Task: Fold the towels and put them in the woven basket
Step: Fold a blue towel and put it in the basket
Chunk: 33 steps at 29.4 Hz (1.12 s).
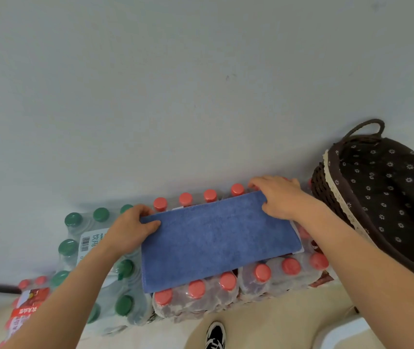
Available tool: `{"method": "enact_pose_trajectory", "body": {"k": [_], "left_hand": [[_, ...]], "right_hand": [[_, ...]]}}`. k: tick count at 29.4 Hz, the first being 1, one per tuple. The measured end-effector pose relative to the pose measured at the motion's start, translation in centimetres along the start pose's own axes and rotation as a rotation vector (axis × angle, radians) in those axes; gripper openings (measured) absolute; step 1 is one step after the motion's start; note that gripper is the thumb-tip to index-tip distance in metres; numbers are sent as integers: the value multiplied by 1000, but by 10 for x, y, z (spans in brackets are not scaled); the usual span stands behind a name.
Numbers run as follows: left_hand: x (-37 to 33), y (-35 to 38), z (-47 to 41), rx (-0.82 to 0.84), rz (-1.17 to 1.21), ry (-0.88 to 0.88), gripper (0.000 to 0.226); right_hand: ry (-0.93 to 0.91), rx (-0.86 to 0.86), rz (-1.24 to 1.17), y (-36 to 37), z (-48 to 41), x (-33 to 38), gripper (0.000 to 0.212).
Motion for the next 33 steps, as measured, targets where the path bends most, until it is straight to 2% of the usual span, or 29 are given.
{"method": "enact_pose_trajectory", "body": {"k": [4,7,10,11,13,16,18,21,26,31,33], "left_hand": [[-1,4,-1,47,53,32,25],[-4,5,-4,70,59,36,13],[-9,5,-1,76,52,22,8],[-13,-2,-1,33,33,40,10],[-31,-31,4,-167,-23,127,17],[-81,-89,34,-544,-85,386,29],[-102,-96,56,-614,-154,530,35],[-89,-58,70,-509,-229,566,40],[-46,13,82,-256,-289,553,48],[-37,26,88,-196,-218,494,46],[-30,25,86,-203,-120,410,44]], "right_hand": [[-17,25,34,1,-5,6,35],[-30,80,-27,6,-8,9,23],[-22,102,-37,8,-11,8,23],[-18,79,-61,1,-11,7,23],[-22,-41,-163,-29,-4,4,21],[-59,-377,-357,-92,27,-10,24],[-86,-546,-410,-105,55,-19,27],[-97,-591,-346,-67,77,-22,36],[20,-501,-150,15,88,-36,37],[119,-444,-111,29,97,-40,33],[161,-405,-106,30,100,-43,28]]}}
Point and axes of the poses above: each hand's wrist, its own z-axis away from the middle knuckle, its own y-axis out of the palm, x = y × z, the point moved 10 cm from there along -z, towards the middle knuckle, and after that the axes turned 15 degrees about y, right-handed, at the moved point
